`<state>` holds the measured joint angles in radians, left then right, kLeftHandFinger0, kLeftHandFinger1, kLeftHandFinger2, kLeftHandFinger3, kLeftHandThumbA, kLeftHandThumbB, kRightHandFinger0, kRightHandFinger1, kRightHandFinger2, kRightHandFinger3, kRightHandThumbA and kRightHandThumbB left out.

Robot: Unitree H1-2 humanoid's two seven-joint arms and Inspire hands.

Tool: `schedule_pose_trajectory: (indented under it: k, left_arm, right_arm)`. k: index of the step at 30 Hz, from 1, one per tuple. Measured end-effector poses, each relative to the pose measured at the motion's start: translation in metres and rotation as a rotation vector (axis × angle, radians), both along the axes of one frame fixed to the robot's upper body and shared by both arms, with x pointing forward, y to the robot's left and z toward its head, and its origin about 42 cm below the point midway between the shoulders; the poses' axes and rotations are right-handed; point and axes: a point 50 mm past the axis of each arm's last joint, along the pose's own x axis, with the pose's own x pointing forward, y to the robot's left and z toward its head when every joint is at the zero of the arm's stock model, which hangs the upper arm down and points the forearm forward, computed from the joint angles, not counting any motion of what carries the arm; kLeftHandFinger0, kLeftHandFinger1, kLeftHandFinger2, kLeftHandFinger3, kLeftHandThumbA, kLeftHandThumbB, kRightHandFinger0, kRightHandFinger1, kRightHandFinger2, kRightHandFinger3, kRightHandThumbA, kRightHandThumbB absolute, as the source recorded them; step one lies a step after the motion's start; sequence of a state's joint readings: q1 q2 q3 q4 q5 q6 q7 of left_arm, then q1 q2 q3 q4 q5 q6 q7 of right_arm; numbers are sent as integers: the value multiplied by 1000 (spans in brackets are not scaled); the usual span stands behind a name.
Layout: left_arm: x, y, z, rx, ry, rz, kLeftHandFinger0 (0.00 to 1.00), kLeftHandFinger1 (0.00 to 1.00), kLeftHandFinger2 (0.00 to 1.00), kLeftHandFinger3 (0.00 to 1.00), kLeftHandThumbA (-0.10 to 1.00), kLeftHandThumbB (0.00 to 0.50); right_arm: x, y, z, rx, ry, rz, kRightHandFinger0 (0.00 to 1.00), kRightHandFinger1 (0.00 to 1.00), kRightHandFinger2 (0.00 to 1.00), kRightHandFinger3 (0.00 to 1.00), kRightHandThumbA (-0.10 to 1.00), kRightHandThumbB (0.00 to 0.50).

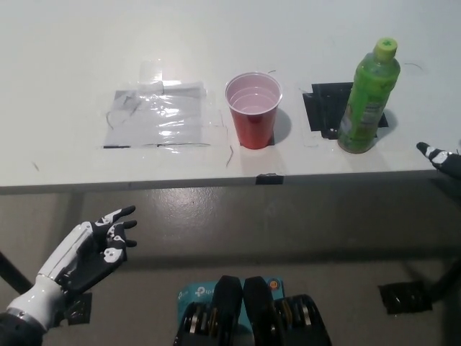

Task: The robot uses its right hand to pick up a bottle kept in the middle of the desk and tilt it into a cup kept next to it to pour water out

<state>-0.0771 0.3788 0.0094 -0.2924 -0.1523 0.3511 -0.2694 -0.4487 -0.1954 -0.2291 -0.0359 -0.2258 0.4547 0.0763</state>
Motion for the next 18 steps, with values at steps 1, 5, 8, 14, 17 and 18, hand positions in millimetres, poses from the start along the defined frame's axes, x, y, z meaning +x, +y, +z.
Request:
schedule_pose_trajectory:
  k: [1,5,8,14,17,18]
  left_arm:
    - [0,0,0,0,0,-1,780,916,1000,1000,710,42]
    - [0,-2,0,1,4,-9,782,915,1000,1000,723,65]
    - [0,-3,-1,3,8,-16,790,916,1000,1000,723,69]
    - [0,-4,-1,4,14,-25,782,909,1000,1000,720,72]
    - [-1,-4,-1,4,14,-27,781,906,1000,1000,711,64]
    - [-1,-4,-1,5,13,-28,787,906,1000,1000,721,67]
  right_arm:
    - [2,1,0,2,5,0,1000,1000,1000,1000,951,500]
    - [14,6,-5,-10,45,5,1000,1000,1000,1000,946,500]
    - [28,14,-6,-25,73,25,1000,1000,1000,1000,942,500]
    - [52,29,3,-52,102,65,1000,1000,1000,1000,803,500]
    - [61,36,9,-58,105,83,1000,1000,1000,1000,813,500]
    - [64,38,12,-62,102,89,1000,1000,1000,1000,813,500]
